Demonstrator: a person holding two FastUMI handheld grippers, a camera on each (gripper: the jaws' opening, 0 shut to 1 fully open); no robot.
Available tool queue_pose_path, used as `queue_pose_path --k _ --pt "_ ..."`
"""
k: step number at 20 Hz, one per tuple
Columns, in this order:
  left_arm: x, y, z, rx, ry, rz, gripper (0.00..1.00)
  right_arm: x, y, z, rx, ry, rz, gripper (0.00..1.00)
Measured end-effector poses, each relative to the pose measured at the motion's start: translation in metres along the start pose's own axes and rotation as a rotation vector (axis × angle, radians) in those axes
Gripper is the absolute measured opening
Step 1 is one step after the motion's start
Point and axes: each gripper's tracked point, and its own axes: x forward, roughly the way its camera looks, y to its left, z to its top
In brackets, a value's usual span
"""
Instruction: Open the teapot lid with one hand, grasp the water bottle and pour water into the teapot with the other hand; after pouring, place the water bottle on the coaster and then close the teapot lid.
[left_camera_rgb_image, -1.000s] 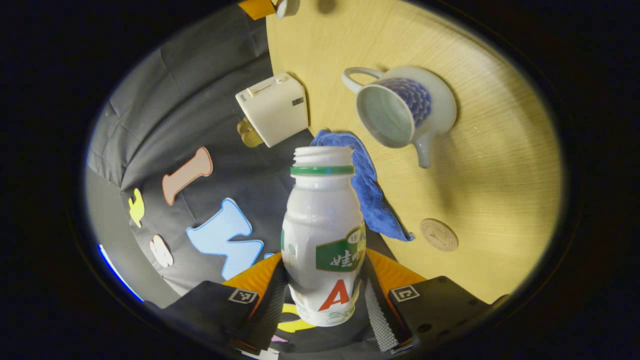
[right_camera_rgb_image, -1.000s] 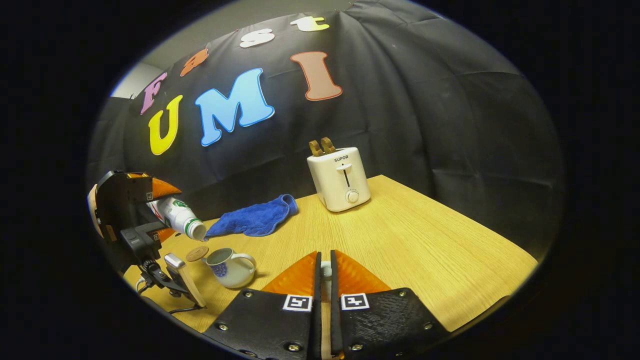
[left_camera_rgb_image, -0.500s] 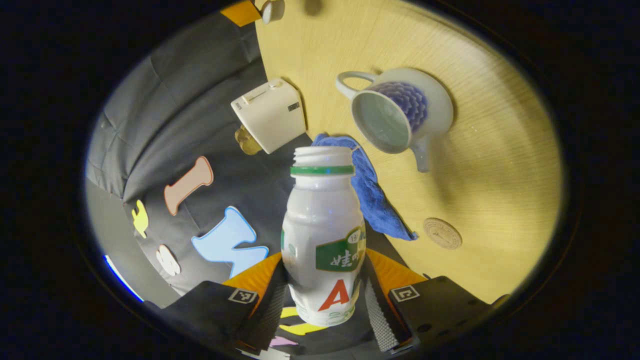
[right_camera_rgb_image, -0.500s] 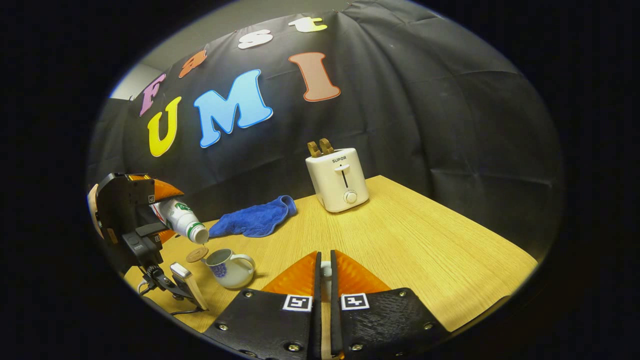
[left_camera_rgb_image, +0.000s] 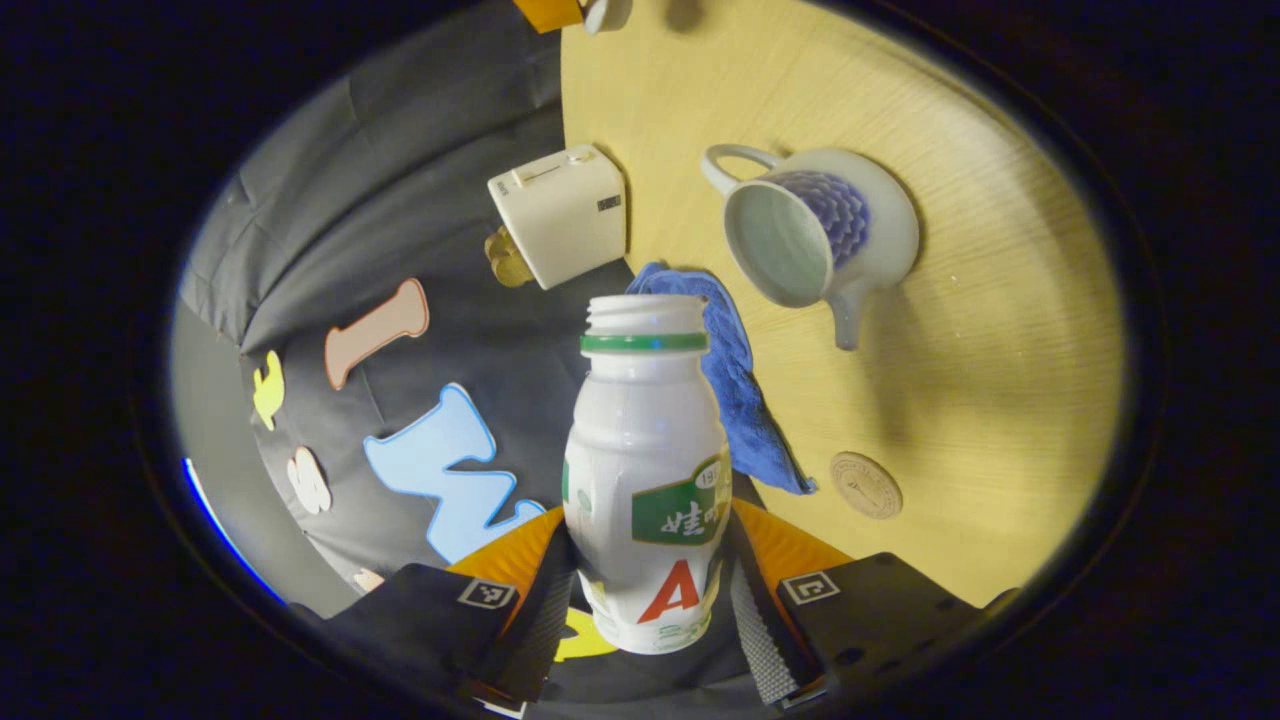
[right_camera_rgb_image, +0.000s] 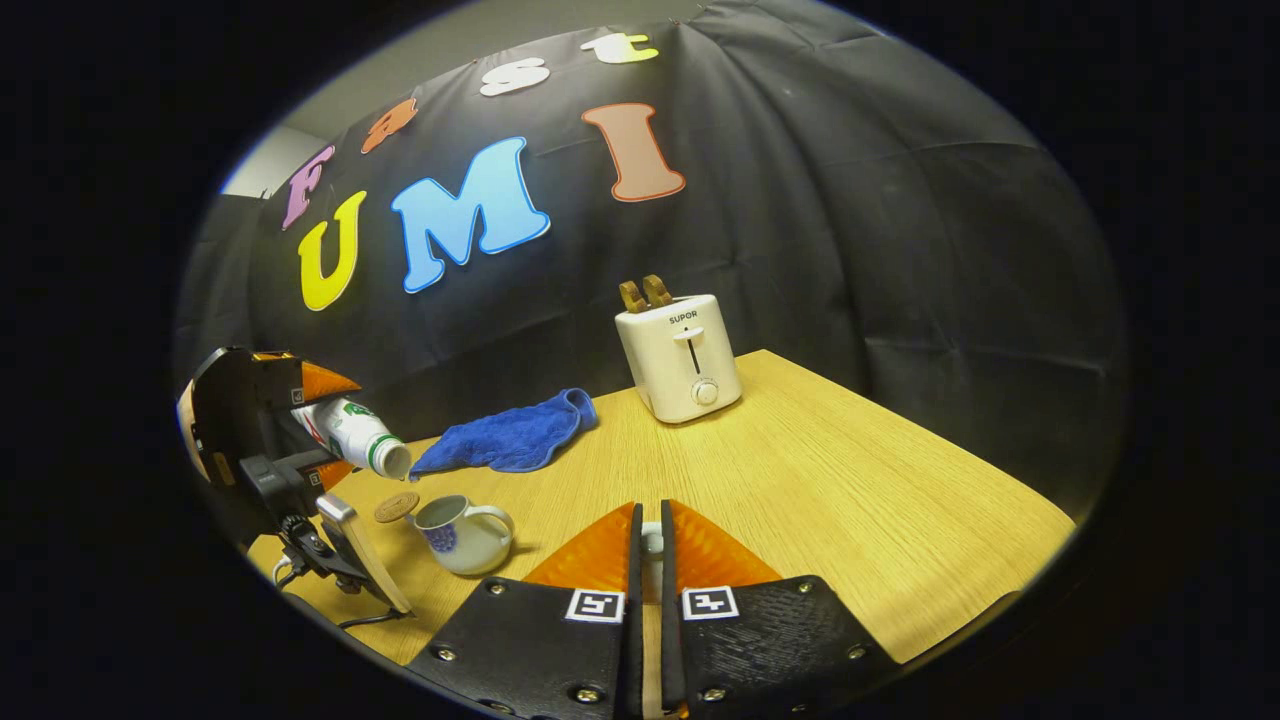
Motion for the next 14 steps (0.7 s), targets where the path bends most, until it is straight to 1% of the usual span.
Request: queue_pose_path --k 1,2,3,4,6,7,8,9,10,14 --pt "0.001 -0.001 -0.002 -0.024 0.000 0.005 0.87 0.000 0.002 -0.001 -0.003 0.002 0.003 0.07" --pt "0.000 -0.001 -0.004 -0.052 -0.003 0.012 0.81 0.000 0.004 -0.002 -0.006 0.003 0.005 0.07" --pt "0.000 -0.002 -0.005 -0.088 -0.010 0.017 0.81 -0.001 0.005 -0.002 -0.008 0.004 0.008 0.07" --pt "0.000 -0.003 -0.004 -0.128 -0.023 0.018 0.87 0.001 0.007 -0.002 -0.011 0.004 0.010 0.07" --pt "-0.001 -0.008 -0.003 -0.200 -0.033 0.013 0.87 0.000 0.009 -0.002 -0.021 0.005 0.013 0.07" --pt "-0.002 -0.007 -0.004 -0.229 -0.038 0.016 0.81 0.000 0.011 -0.002 -0.026 0.005 0.015 0.07" --pt "-0.001 -0.007 -0.005 -0.257 -0.041 0.021 0.87 0.000 0.014 -0.001 -0.032 0.004 0.017 0.07" --pt "-0.002 -0.006 -0.005 -0.290 -0.049 0.024 0.81 0.000 0.015 0.000 -0.039 0.002 0.020 0.07" --pt "-0.002 -0.007 -0.007 -0.327 -0.055 0.030 0.87 0.000 0.017 0.002 -0.047 0.000 0.021 0.06" --pt "-0.009 0.000 -0.015 -0.480 -0.079 0.063 0.87 0.000 0.028 0.013 -0.081 -0.021 0.026 0.06"
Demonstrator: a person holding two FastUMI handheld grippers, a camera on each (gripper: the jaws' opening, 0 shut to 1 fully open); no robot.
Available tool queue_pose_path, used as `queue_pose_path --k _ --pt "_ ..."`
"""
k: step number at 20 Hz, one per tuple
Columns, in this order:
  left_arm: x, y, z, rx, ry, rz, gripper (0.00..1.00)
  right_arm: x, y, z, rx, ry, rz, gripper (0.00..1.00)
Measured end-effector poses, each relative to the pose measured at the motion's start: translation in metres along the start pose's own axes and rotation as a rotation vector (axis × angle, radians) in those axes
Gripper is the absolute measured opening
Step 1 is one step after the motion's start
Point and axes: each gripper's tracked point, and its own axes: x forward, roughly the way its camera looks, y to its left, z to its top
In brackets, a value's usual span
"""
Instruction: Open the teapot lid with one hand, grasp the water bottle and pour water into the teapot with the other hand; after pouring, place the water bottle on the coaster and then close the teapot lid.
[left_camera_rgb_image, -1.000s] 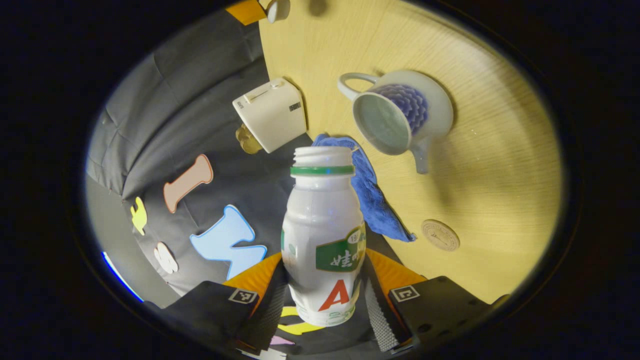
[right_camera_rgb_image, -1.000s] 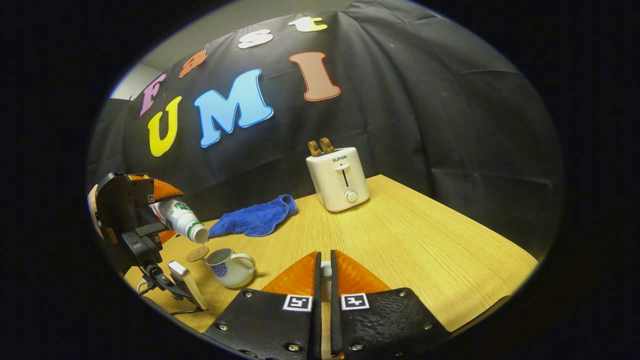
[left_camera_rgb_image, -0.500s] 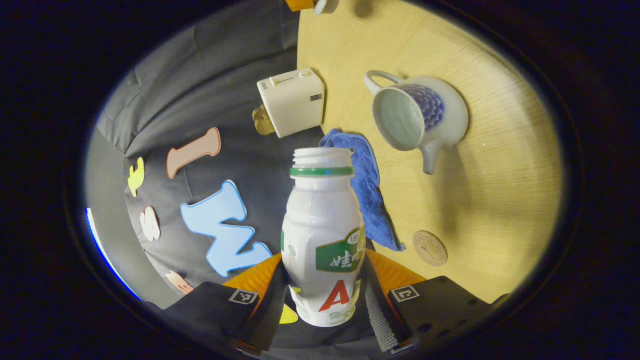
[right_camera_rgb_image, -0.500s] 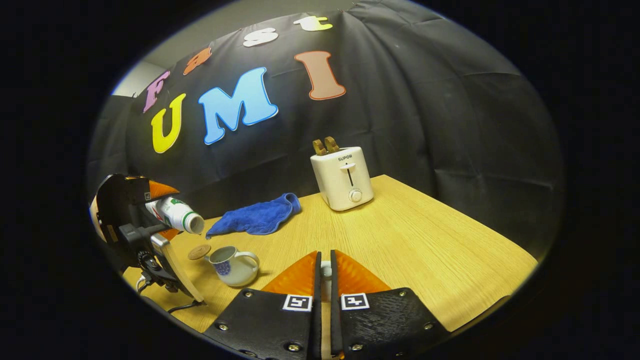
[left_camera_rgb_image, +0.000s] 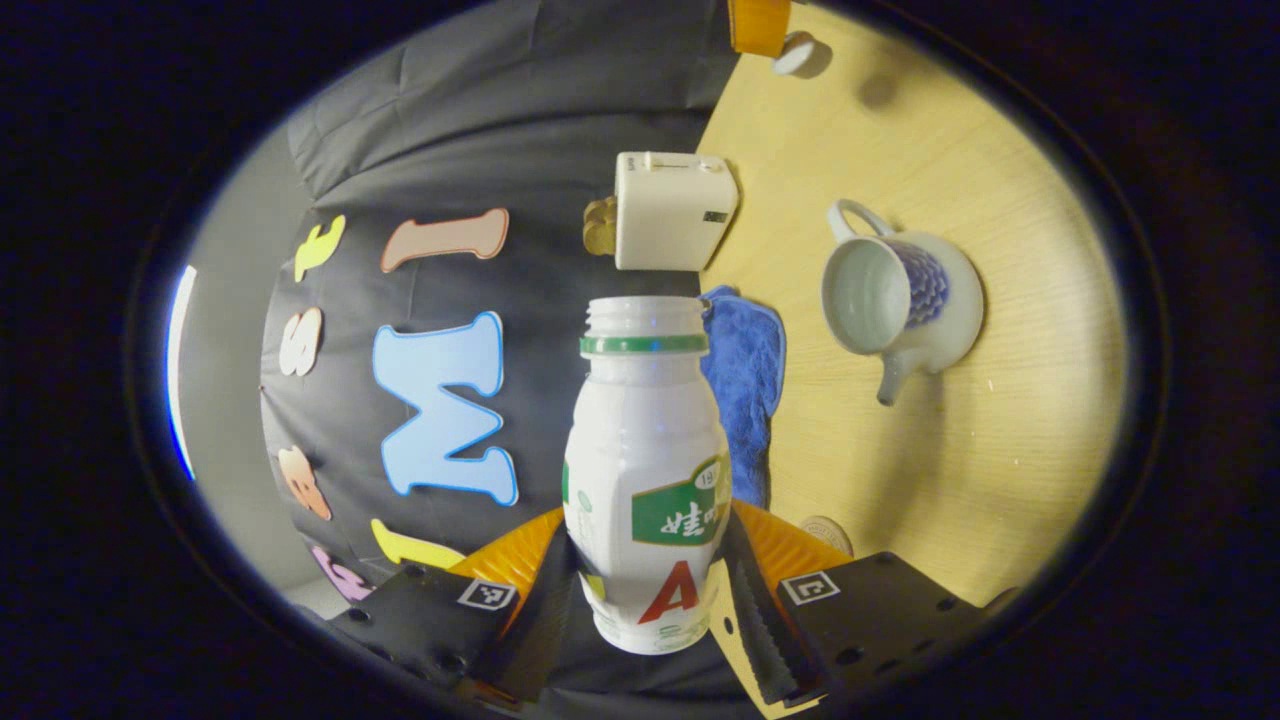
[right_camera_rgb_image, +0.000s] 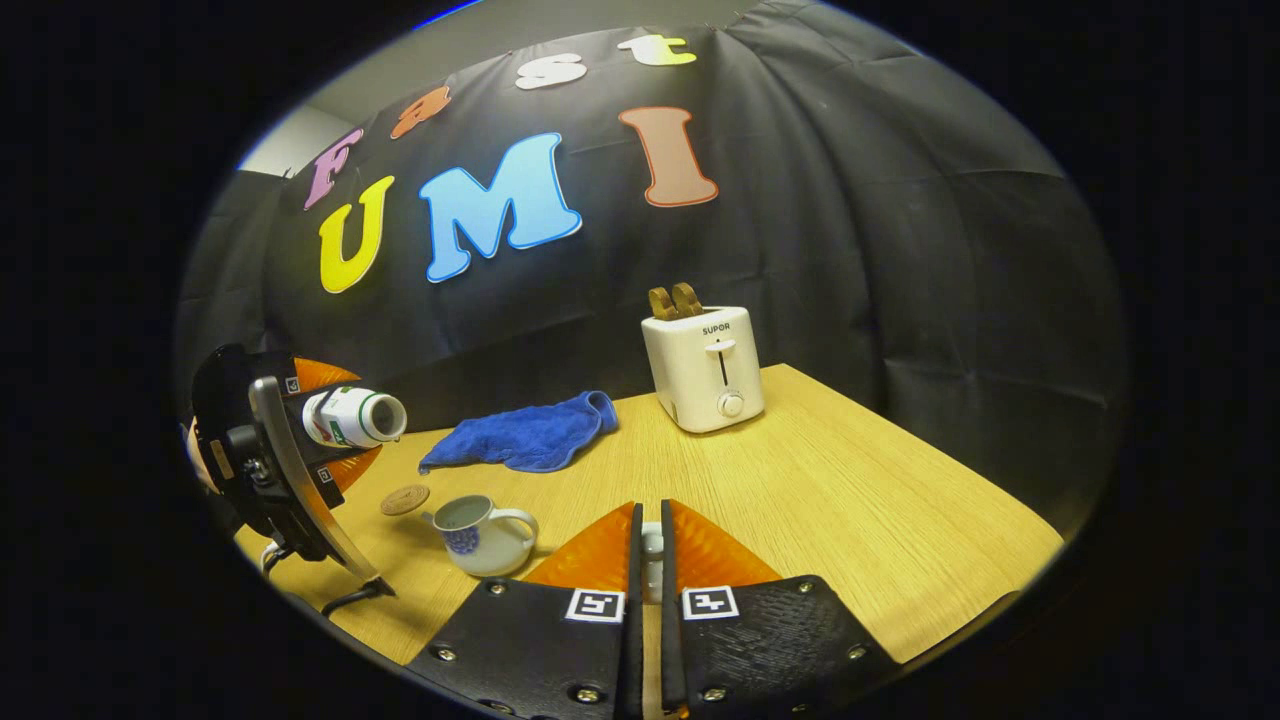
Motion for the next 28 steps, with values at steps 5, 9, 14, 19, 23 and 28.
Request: queue_pose_path --k 5,9,14,19,23,28 --pt "-0.003 -0.004 -0.009 -0.225 -0.008 -0.015 0.75 0.000 0.017 0.014 -0.051 -0.015 0.009 0.07" --pt "-0.004 -0.012 -0.022 -0.401 0.002 -0.034 0.87 0.000 0.034 0.022 -0.085 -0.024 0.021 0.07" --pt "-0.008 -0.017 -0.050 -0.704 0.035 -0.059 0.88 0.005 0.056 0.030 -0.115 -0.035 0.038 0.06" --pt "-0.019 -0.021 -0.085 -0.858 0.080 -0.044 0.87 0.015 0.086 0.033 -0.141 -0.041 0.075 0.07" --pt "-0.024 -0.025 -0.114 -0.983 0.113 -0.033 0.87 0.026 0.113 0.029 -0.148 -0.031 0.121 0.07" --pt "-0.029 -0.018 -0.144 -1.081 0.134 0.000 0.87 0.043 0.144 0.017 -0.168 -0.006 0.176 0.07"
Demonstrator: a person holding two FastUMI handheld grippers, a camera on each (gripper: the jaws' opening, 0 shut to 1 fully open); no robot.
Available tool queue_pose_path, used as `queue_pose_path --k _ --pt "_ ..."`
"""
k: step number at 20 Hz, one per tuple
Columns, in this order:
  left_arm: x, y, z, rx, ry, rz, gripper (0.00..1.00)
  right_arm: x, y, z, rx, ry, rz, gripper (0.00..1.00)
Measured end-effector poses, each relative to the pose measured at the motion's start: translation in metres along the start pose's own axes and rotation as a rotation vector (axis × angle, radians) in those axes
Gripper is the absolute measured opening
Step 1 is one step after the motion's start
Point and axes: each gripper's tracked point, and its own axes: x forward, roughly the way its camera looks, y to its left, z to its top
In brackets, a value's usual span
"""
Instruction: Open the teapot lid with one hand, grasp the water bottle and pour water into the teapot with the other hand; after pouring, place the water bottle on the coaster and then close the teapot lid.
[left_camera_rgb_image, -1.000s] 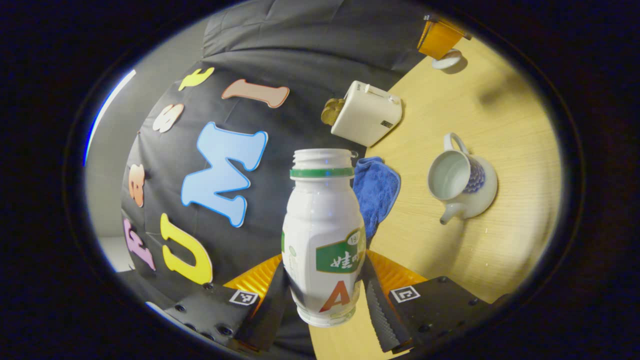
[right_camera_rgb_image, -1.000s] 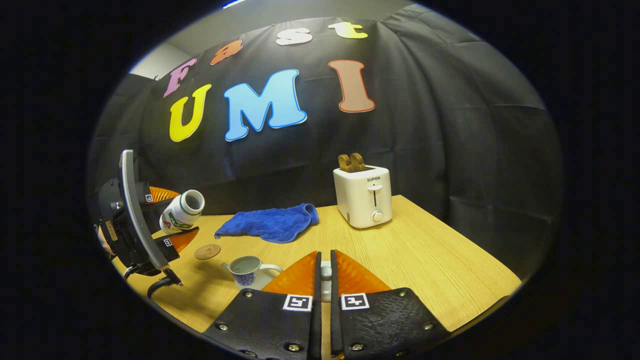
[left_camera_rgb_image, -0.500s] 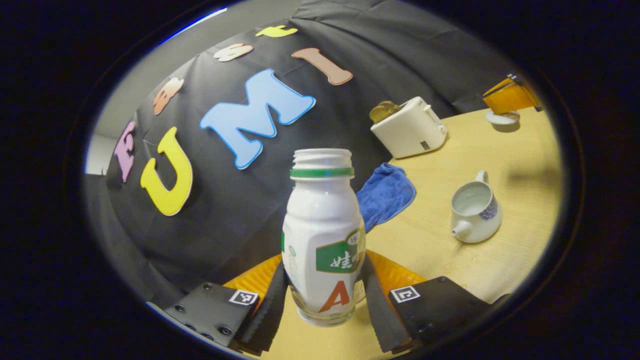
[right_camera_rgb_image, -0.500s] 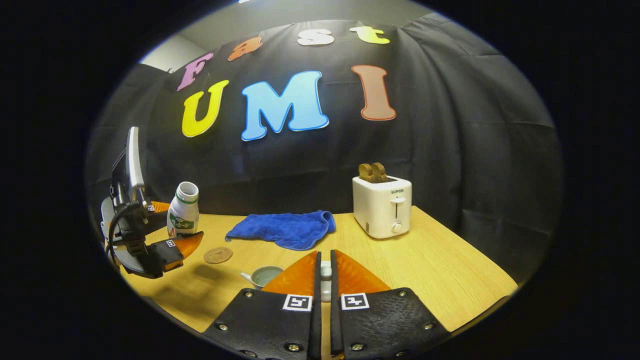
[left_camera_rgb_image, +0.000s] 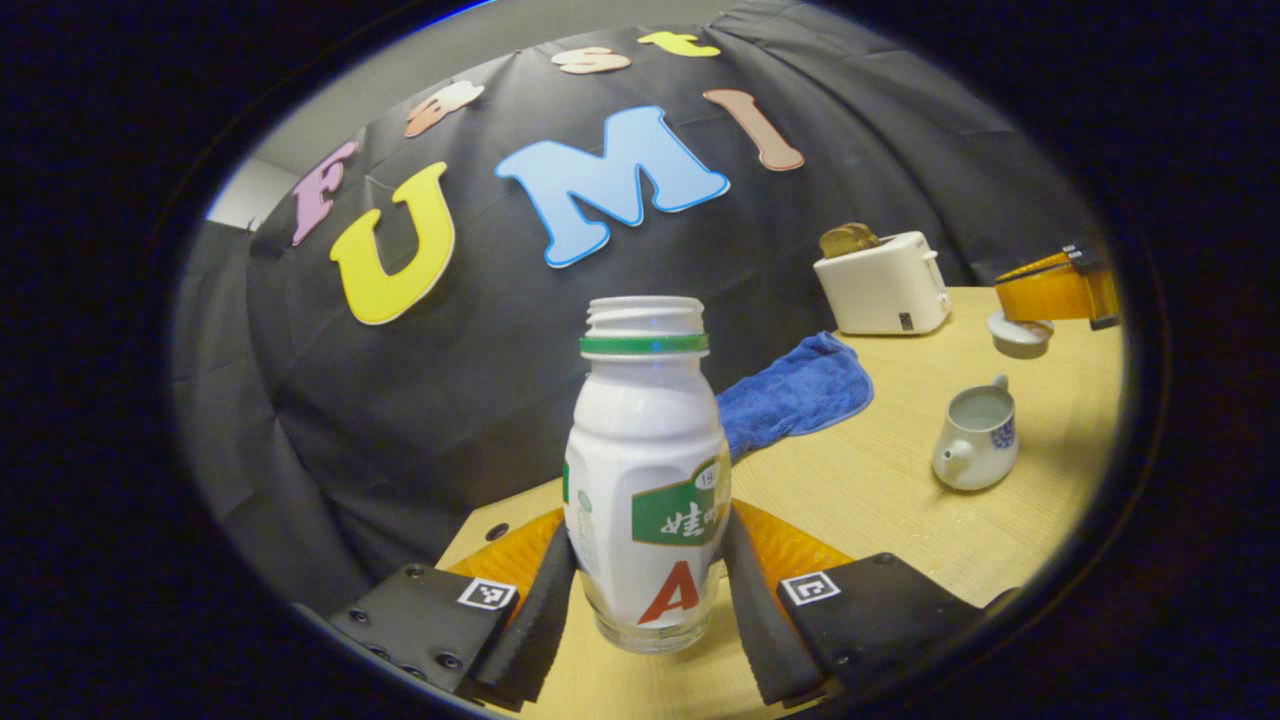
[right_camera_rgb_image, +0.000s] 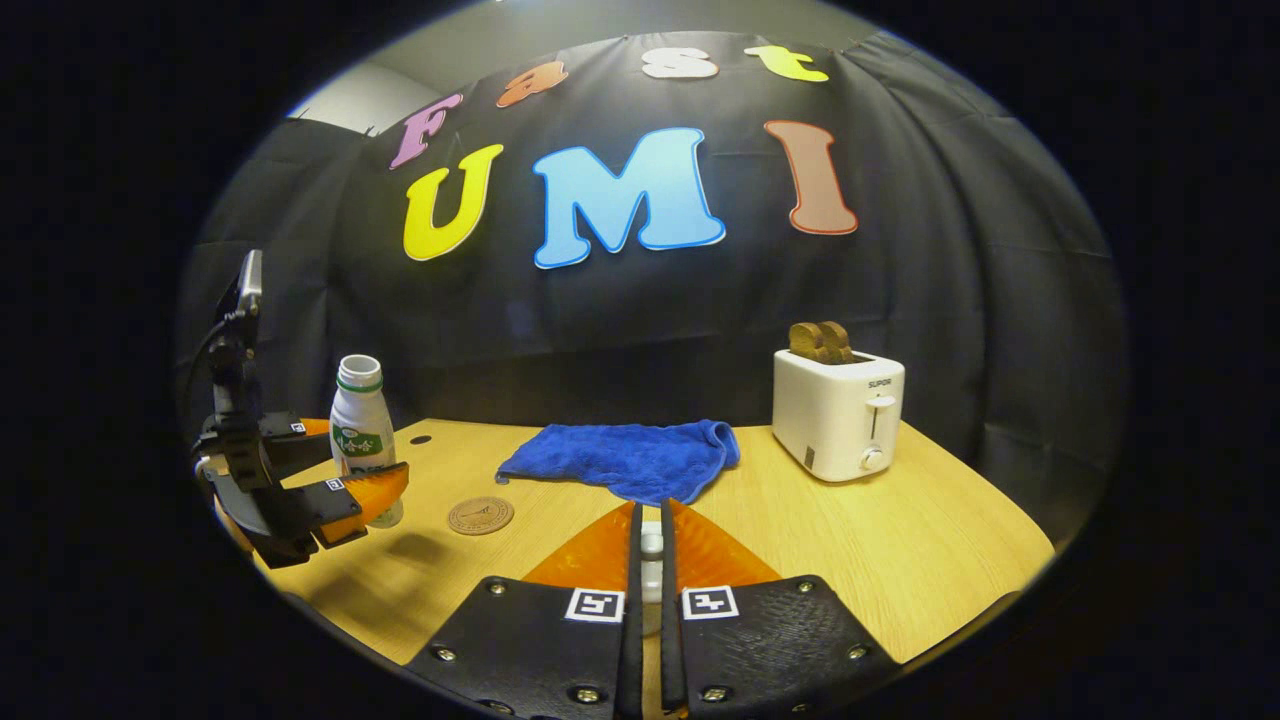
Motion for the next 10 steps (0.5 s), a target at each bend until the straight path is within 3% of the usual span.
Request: queue_pose_path --k 10 --pt "-0.005 0.027 -0.017 -0.091 0.015 0.023 0.87 0.026 0.022 -0.019 -0.019 0.043 0.030 0.07"
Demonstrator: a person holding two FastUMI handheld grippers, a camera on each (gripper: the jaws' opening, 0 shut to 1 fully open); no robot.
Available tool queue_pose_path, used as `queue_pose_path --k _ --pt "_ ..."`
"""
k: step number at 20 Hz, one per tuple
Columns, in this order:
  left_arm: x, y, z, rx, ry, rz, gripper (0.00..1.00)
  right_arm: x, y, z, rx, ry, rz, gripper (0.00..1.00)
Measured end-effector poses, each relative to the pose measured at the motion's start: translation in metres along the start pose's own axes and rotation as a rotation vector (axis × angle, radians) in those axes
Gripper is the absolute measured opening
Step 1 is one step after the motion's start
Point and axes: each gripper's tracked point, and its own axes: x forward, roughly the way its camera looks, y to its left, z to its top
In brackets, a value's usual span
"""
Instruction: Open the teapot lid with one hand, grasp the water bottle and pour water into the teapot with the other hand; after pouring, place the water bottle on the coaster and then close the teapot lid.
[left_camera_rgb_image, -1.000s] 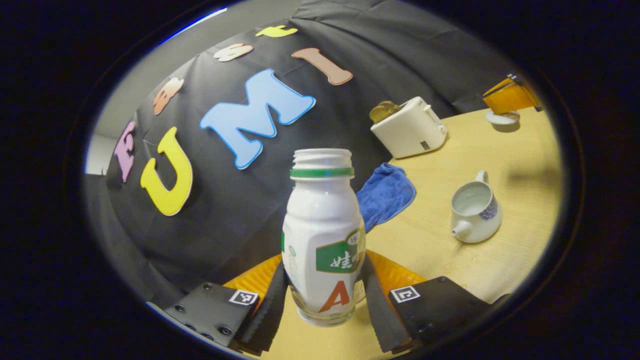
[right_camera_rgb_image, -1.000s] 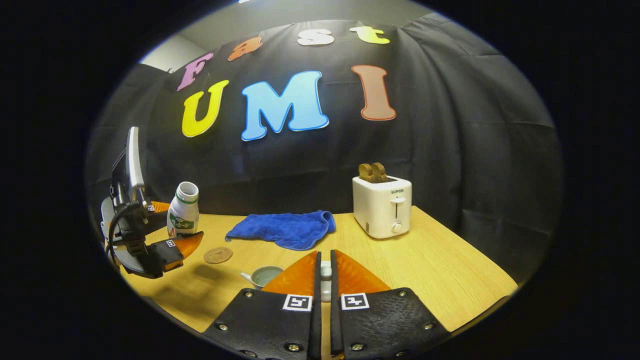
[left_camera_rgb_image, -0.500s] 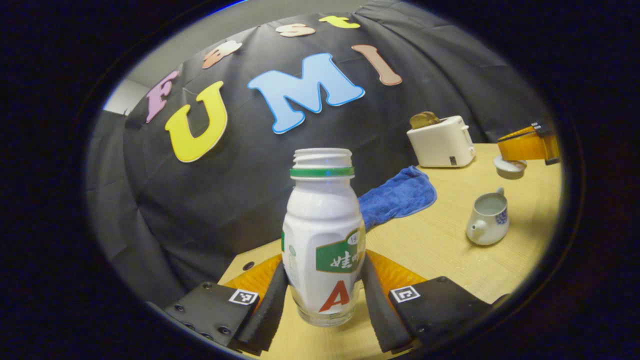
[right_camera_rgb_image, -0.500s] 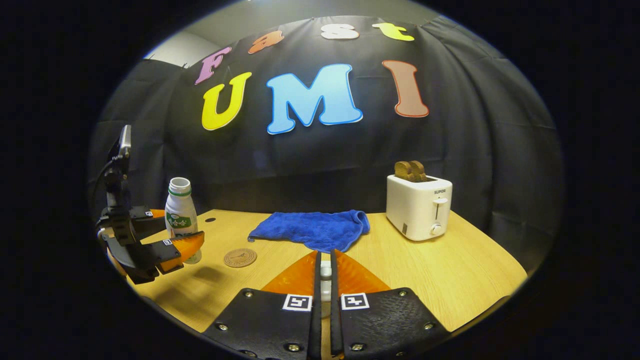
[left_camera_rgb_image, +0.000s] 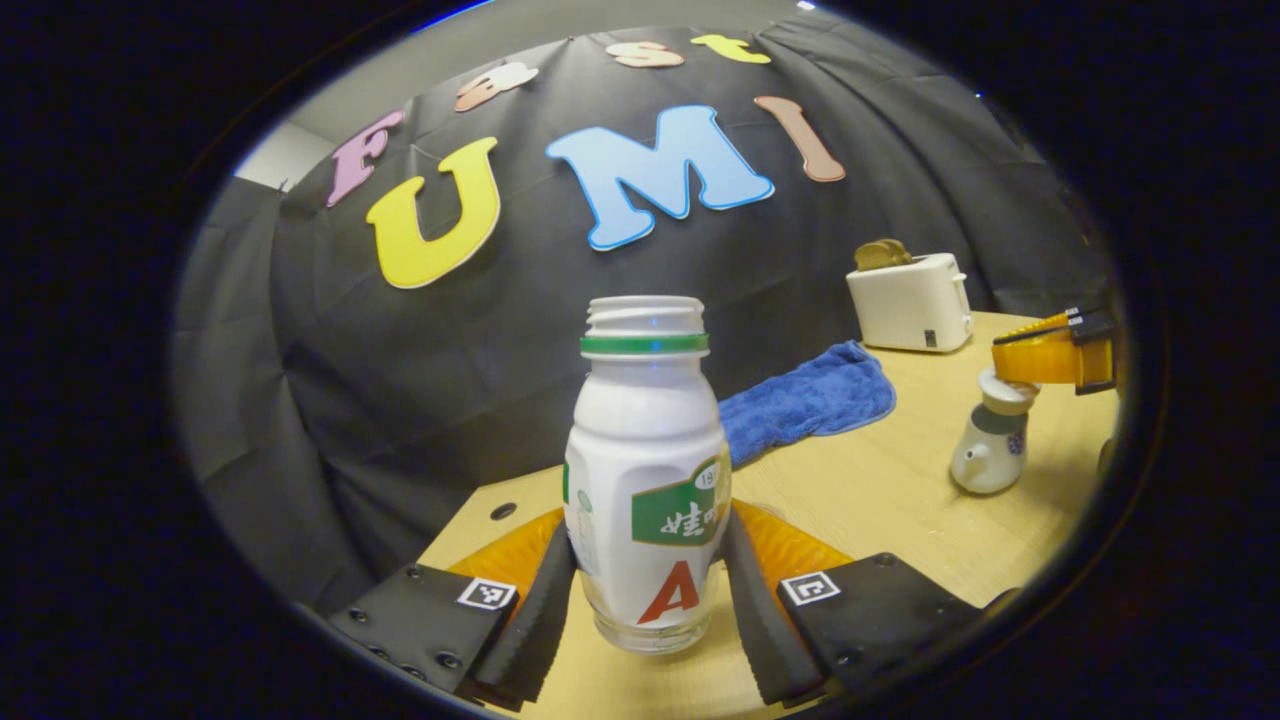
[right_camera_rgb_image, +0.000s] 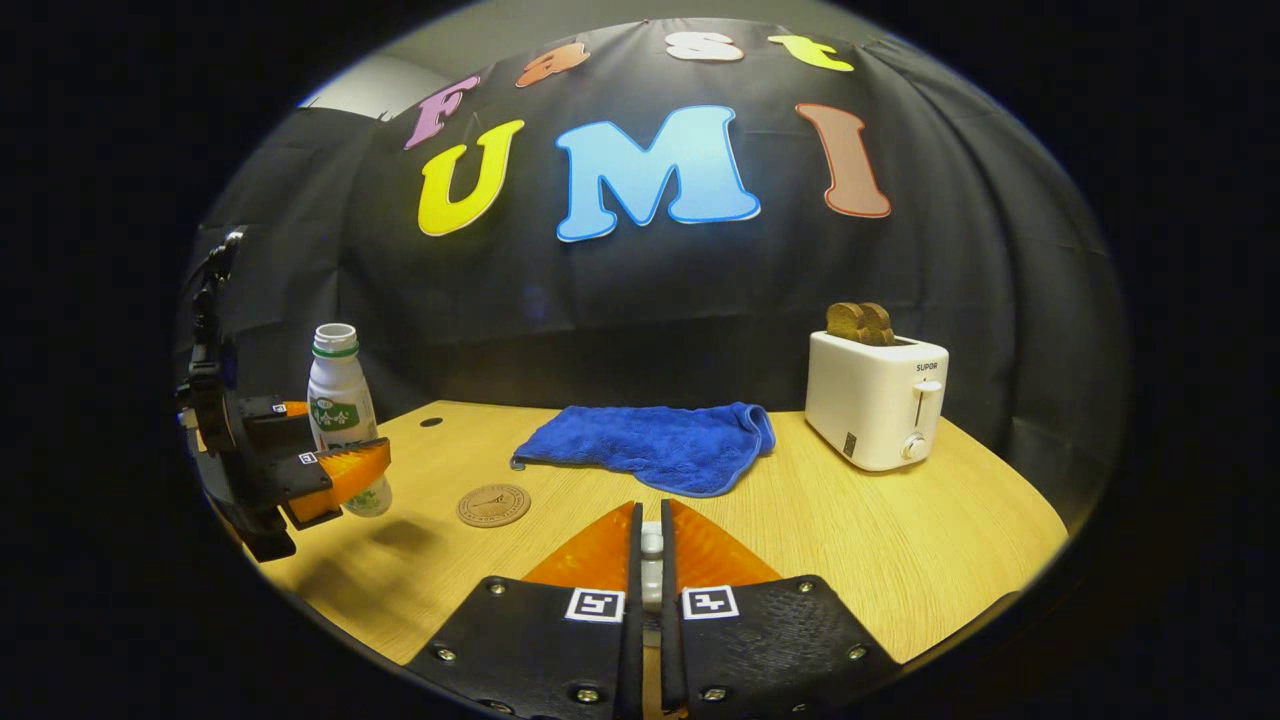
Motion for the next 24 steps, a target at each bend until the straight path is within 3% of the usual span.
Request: queue_pose_path --k 5,7,24 --pt "-0.001 0.001 -0.003 -0.043 -0.001 -0.004 0.87 0.006 0.000 -0.009 -0.011 0.020 -0.007 0.07" --pt "-0.001 0.001 -0.002 -0.047 -0.004 -0.004 0.75 0.008 -0.002 -0.011 -0.004 0.024 -0.011 0.07" --pt "-0.001 0.000 -0.003 -0.085 -0.008 -0.003 0.75 0.013 -0.005 -0.027 0.015 0.048 -0.022 0.07"
